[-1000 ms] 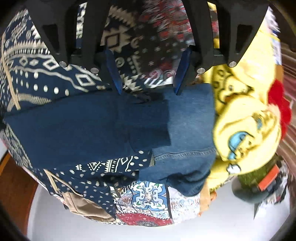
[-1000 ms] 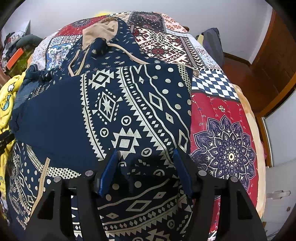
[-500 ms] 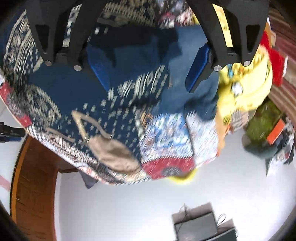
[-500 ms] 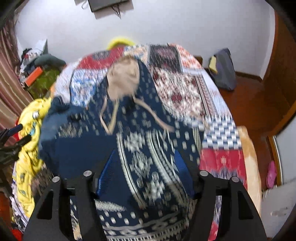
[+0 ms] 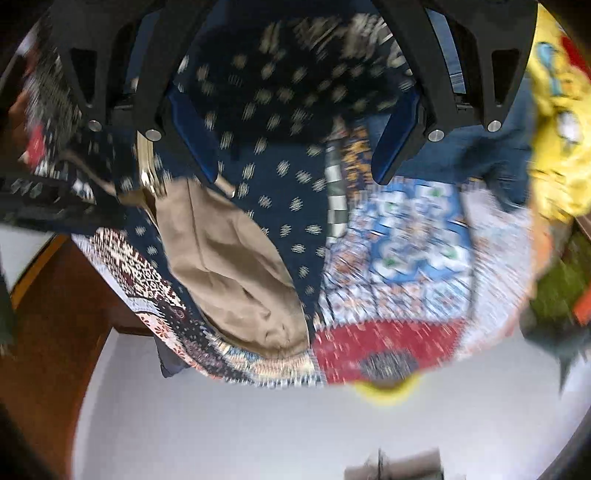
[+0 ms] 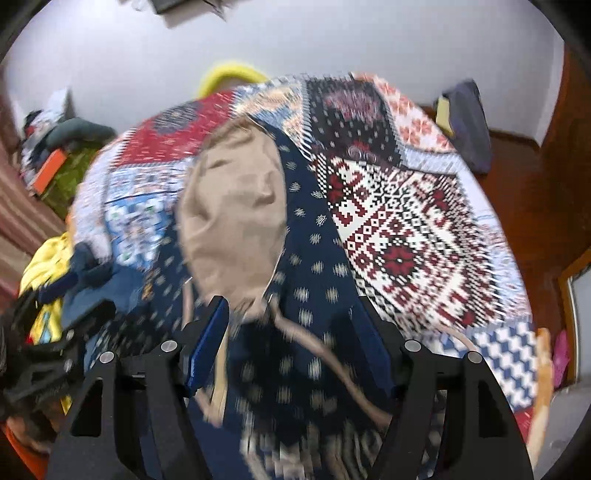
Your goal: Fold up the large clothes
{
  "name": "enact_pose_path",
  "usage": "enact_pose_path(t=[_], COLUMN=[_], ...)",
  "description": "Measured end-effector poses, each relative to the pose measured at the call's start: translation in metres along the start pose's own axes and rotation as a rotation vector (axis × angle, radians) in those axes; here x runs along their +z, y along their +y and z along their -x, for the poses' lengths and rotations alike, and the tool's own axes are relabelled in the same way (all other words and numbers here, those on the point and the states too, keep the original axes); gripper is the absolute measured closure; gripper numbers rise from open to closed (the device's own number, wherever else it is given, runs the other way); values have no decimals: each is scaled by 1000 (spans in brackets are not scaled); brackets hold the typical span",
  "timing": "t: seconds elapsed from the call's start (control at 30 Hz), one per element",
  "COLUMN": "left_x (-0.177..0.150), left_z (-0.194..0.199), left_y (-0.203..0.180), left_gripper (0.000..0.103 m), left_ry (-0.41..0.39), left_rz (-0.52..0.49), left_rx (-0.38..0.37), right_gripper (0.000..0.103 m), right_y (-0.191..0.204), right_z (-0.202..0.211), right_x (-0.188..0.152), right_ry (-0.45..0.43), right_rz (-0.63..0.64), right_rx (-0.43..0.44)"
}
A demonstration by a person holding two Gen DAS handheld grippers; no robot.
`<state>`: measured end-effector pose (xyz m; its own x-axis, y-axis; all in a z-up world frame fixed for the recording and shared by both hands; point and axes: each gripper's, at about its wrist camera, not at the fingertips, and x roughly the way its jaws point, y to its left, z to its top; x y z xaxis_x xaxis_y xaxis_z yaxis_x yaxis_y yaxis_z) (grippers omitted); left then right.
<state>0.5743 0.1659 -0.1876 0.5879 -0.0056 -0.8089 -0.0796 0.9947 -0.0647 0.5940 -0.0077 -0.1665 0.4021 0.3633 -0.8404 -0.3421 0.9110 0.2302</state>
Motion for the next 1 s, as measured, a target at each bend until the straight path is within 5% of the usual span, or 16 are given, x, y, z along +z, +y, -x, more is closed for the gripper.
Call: enact_pose_path(t=[0.17,0.33,0.47,0.53,0.57,0.6,0.7,1.0], left_x=[18,18,13,12,13,13,14,-27], left_z=[-60,-89,-90,-81,-75,-68,-34,107], left_y=[19,28,18,7,-1,-9,-23,-32], left_gripper=[18,19,43,70,85,88,91,91], left_ry=[113,130,102,73,65,54,-4,-143], left_rz=[145,249,212,152,102,59,-24,-177], left_rx=[-92,-141,-118,-82,-64,-26,11,-78], right_gripper=[37,38,57,88,90,90,92,92], right_y=[-19,-29,-24,-19,-16,-12,-1,16], right_z=[-45,-69,-67,-59,-53,-44,-9,114], right_x=[14,17,9,6,3,1,-8,-60], right_ry=[73,91,54,45,35,9,-48,-174], right_rz=[-78,-67,-17,17,32,53,109,210], right_rx=[3,-20,1,18,13,1,14,111])
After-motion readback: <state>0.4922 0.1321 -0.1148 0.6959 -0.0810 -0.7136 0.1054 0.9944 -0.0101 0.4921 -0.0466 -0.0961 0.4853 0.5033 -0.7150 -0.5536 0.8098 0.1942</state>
